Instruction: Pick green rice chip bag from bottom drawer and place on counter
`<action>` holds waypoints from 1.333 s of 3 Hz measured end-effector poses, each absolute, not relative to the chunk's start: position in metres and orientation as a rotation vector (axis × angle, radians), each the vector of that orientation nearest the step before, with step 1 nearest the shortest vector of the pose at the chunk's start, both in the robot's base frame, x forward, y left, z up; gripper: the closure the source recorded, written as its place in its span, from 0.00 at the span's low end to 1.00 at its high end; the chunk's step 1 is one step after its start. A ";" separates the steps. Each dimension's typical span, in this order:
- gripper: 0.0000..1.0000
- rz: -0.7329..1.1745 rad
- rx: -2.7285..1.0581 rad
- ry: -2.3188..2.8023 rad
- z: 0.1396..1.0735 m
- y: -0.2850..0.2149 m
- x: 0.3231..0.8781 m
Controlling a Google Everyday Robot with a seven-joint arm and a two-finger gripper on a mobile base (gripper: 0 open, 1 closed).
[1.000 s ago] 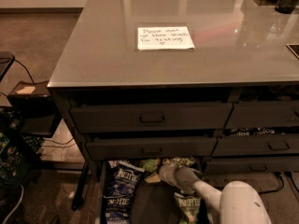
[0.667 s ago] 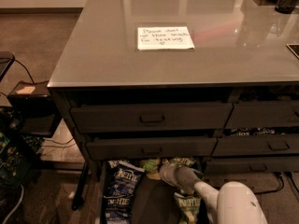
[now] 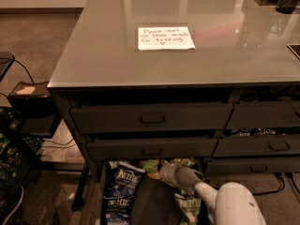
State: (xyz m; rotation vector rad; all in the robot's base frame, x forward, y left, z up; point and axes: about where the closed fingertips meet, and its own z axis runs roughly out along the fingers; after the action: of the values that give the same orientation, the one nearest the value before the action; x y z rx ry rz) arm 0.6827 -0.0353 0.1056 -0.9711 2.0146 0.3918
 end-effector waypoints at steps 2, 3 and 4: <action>1.00 0.391 -0.988 2.012 0.108 -0.036 0.680; 1.00 0.368 -0.998 2.001 0.122 -0.045 0.678; 1.00 0.349 -0.995 1.984 0.139 -0.053 0.675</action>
Offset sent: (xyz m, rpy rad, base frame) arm -0.0051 -0.0043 0.0073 -0.0167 -0.0032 0.0210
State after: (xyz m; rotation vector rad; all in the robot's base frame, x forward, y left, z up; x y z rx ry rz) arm 0.6747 -0.0532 0.1392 -0.9945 1.9844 0.3485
